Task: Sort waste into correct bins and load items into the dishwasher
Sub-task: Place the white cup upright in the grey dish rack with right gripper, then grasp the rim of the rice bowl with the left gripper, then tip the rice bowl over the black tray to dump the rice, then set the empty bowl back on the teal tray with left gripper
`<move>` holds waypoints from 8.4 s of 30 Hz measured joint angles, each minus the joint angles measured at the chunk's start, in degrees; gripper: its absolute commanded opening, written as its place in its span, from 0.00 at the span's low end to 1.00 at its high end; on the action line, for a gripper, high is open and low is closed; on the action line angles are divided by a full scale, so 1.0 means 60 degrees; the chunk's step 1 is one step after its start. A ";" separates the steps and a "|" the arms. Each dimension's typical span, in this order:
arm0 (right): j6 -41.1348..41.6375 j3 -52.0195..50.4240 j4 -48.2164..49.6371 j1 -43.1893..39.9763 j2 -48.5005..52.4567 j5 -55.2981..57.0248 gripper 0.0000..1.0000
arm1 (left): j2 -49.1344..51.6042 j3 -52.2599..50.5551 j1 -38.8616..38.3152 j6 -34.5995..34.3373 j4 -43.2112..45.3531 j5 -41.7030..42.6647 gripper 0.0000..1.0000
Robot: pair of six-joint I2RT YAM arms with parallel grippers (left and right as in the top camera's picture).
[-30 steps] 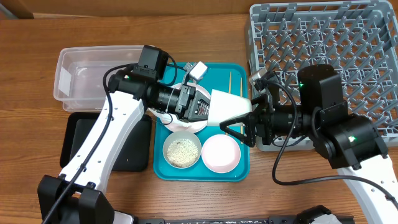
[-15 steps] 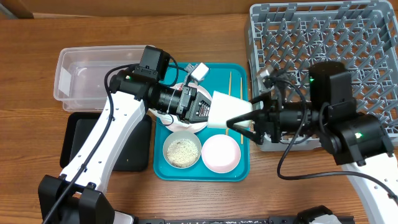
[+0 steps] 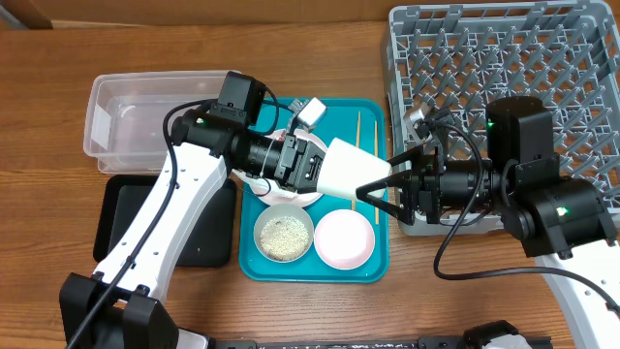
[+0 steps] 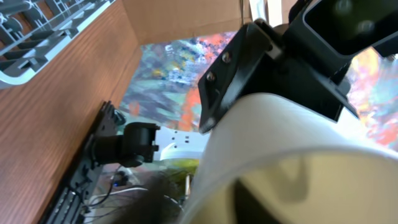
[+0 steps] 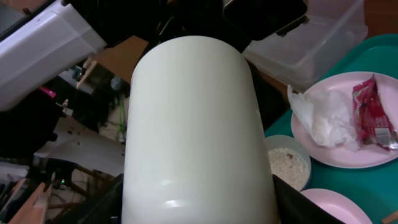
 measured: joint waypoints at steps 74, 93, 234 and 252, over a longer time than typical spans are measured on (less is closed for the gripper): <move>0.4317 0.0834 -0.3100 -0.0922 -0.0627 0.8535 0.92 | -0.0299 -0.4503 -0.4248 -0.5217 0.1504 -1.4896 0.29; 0.4317 0.0834 -0.3115 -0.0922 -0.0627 0.8546 0.93 | -0.0652 -0.3071 -0.4448 -0.4747 0.0262 -1.4713 0.52; 0.4320 0.0834 -0.2969 -0.0922 -0.0627 0.8553 0.94 | 0.0102 -0.2827 -0.3450 -0.5217 -0.0004 -1.3715 0.60; 0.4313 0.0834 -0.2976 -0.0922 -0.0616 0.8546 0.97 | 0.0412 -0.0943 -0.1945 -0.4255 0.0448 -1.6072 0.96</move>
